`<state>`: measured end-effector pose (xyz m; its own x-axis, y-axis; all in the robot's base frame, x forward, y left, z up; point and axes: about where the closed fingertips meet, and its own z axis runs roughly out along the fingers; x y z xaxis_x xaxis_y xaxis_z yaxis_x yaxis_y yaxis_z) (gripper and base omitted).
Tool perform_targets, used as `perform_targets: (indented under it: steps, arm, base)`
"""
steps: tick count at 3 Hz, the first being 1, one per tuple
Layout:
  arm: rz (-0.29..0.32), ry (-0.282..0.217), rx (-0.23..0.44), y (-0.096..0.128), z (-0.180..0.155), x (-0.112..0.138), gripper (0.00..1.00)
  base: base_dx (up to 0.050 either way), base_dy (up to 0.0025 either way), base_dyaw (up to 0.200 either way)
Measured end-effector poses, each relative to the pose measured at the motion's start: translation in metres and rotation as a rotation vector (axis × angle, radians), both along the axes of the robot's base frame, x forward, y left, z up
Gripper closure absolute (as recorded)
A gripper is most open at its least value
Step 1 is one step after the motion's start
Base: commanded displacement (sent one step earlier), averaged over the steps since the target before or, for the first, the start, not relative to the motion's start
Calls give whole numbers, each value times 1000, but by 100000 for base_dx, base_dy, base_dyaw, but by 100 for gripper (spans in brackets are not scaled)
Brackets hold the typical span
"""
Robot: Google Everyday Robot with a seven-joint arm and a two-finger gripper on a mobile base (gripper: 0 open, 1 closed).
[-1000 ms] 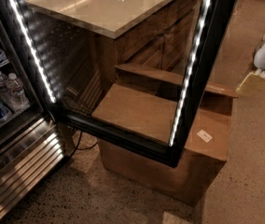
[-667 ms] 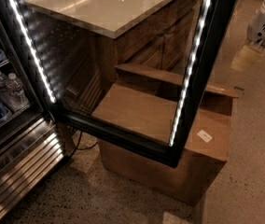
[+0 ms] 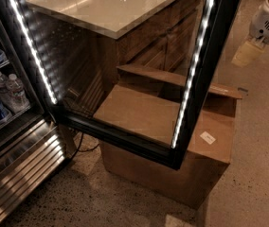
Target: Close right fridge door
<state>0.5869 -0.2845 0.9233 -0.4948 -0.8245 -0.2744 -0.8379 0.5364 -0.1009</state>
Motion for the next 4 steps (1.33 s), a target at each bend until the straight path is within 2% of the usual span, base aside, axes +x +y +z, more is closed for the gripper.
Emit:
perform_targets:
  steps: [1,2,3,4]
  arm:
    - [94,-1,74,10,-1,0,100]
    - [215,-19,201,20,0,-1,100]
    - [266,-70,288,27,1,11,100]
    - [267,-90,287,32,0,19,100]
  base:
    - [0,0,0]
    - [0,0,0]
    - [0,0,0]
    - [0,0,0]
